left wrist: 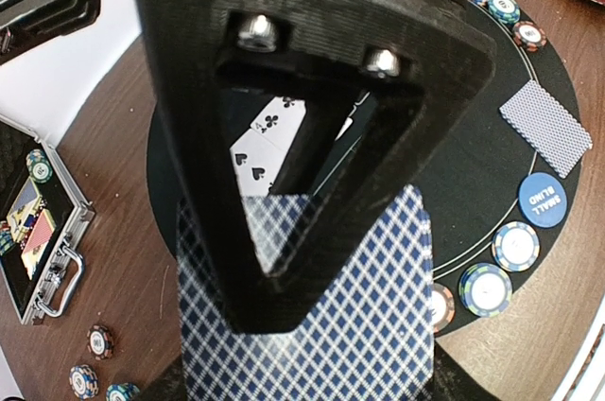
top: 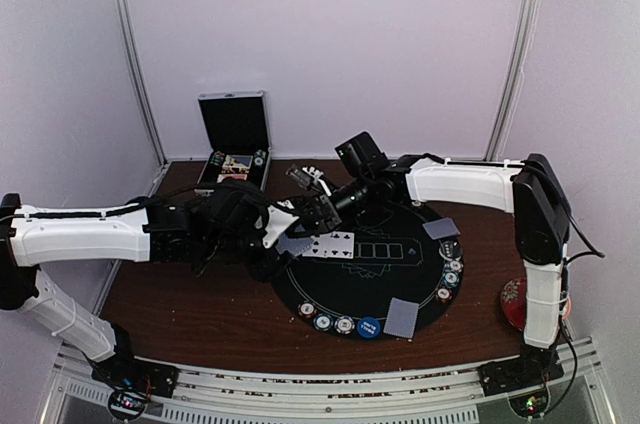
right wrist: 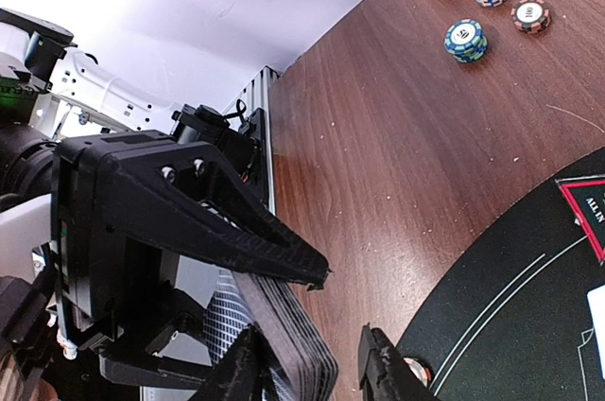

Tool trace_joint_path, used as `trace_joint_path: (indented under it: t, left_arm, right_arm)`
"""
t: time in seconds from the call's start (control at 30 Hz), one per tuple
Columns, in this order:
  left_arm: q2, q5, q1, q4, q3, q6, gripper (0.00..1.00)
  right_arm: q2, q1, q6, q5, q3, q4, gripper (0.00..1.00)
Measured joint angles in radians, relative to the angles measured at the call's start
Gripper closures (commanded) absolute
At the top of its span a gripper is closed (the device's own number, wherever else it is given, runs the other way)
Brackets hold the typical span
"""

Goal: Distribute texas hold em gaming equipment
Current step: Pick up the poker card from the face-down deck piles.

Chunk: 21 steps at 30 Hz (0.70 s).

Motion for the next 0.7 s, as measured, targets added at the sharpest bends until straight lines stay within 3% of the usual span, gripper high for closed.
trace_joint_path:
  t: [0.37,0.7]
  left_arm:
    - [0.0,0.0,0.0,-0.021,-0.005,0.0,0.36]
    - [0.001,0.0,0.0,-0.026,-0.008,0.0,0.35]
  right_arm:
    - [0.0,-0.031,-0.044,-0.014,0.002,-0.059,0.72]
    - [-0.004,-0.036,-0.09,-0.046,0.01,-0.115,0.91]
